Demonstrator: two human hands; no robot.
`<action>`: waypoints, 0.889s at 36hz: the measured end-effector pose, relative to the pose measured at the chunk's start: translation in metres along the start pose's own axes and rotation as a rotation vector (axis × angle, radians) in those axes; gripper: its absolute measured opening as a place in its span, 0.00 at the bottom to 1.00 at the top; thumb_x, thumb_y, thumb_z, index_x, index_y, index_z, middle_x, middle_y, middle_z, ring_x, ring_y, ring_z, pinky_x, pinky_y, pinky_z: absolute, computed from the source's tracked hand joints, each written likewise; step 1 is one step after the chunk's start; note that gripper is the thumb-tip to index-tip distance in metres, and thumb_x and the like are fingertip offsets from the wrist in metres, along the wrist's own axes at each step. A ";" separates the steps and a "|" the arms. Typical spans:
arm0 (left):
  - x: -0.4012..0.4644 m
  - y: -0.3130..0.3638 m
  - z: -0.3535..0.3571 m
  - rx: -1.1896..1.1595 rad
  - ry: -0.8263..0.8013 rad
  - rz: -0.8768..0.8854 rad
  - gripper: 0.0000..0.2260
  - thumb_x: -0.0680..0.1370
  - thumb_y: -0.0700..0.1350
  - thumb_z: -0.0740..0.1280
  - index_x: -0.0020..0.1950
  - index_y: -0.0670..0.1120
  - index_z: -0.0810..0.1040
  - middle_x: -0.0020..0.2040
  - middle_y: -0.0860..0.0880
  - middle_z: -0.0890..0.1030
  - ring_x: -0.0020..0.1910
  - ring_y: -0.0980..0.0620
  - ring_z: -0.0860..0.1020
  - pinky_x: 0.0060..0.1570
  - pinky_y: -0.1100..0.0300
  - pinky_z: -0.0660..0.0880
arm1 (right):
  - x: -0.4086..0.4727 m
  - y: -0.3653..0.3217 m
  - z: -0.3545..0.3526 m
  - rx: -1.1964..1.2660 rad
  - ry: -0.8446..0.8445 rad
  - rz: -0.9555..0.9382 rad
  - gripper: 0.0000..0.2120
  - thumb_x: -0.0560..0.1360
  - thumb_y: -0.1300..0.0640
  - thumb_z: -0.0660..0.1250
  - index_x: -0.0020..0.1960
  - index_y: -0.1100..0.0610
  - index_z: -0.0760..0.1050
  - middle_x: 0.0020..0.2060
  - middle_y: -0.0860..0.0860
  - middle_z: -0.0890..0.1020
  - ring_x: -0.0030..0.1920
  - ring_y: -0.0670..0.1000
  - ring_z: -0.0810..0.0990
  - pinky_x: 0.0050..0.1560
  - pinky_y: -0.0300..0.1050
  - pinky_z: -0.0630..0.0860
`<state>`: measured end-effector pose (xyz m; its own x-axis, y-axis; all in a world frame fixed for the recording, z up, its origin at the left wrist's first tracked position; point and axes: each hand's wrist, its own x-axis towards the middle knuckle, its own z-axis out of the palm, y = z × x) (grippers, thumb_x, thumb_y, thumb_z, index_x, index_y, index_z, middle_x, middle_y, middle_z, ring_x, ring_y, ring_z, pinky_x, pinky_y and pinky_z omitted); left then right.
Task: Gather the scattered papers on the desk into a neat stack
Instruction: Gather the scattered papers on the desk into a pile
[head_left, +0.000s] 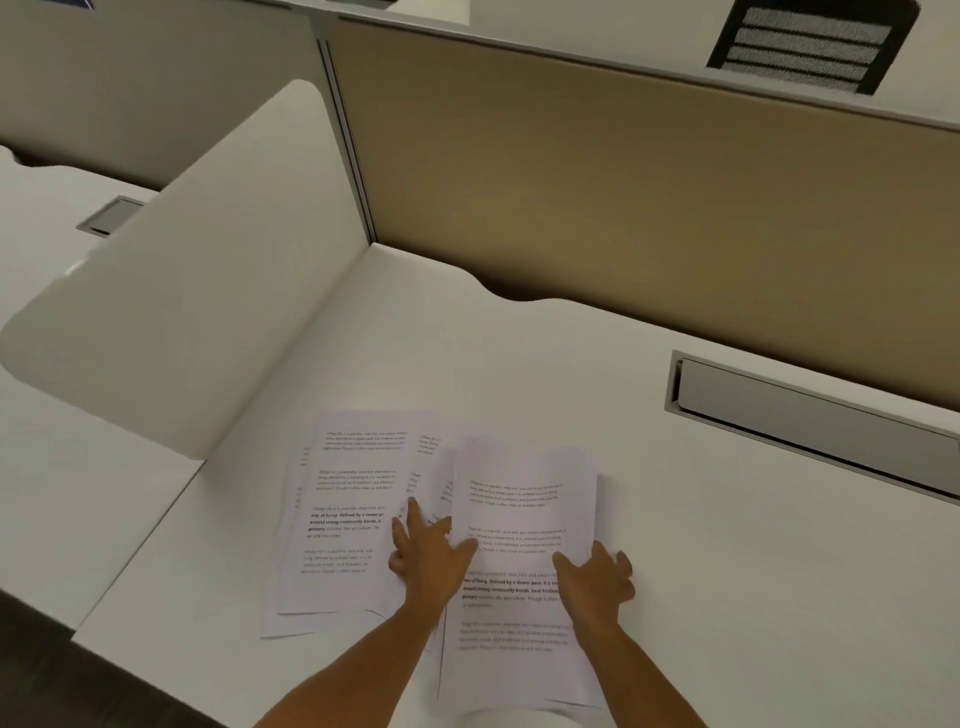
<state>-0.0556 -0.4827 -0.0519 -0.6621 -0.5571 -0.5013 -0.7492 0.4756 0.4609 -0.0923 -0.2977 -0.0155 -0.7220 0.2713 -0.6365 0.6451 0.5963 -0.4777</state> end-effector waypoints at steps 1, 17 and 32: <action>0.001 -0.001 0.000 -0.016 0.007 -0.009 0.28 0.70 0.59 0.74 0.67 0.49 0.77 0.81 0.48 0.51 0.79 0.41 0.49 0.72 0.36 0.55 | 0.001 -0.001 0.001 -0.008 -0.001 -0.003 0.30 0.77 0.52 0.70 0.75 0.61 0.66 0.79 0.60 0.53 0.77 0.64 0.52 0.73 0.57 0.62; 0.008 -0.001 -0.017 0.037 0.034 -0.019 0.18 0.70 0.59 0.72 0.56 0.54 0.82 0.69 0.49 0.66 0.67 0.44 0.63 0.66 0.46 0.60 | 0.001 -0.008 0.008 0.344 -0.105 -0.032 0.22 0.73 0.67 0.70 0.61 0.53 0.66 0.56 0.57 0.80 0.50 0.55 0.82 0.42 0.47 0.82; 0.002 0.002 -0.035 -0.416 -0.129 0.028 0.29 0.72 0.43 0.76 0.60 0.50 0.58 0.56 0.46 0.77 0.47 0.48 0.82 0.38 0.61 0.82 | 0.012 -0.002 0.009 0.569 -0.292 0.096 0.29 0.70 0.70 0.76 0.68 0.62 0.72 0.57 0.60 0.82 0.54 0.62 0.83 0.58 0.63 0.80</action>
<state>-0.0579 -0.5068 -0.0258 -0.6985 -0.4455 -0.5601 -0.6776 0.1598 0.7179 -0.1000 -0.3025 -0.0271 -0.6088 0.0390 -0.7924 0.7929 0.0642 -0.6060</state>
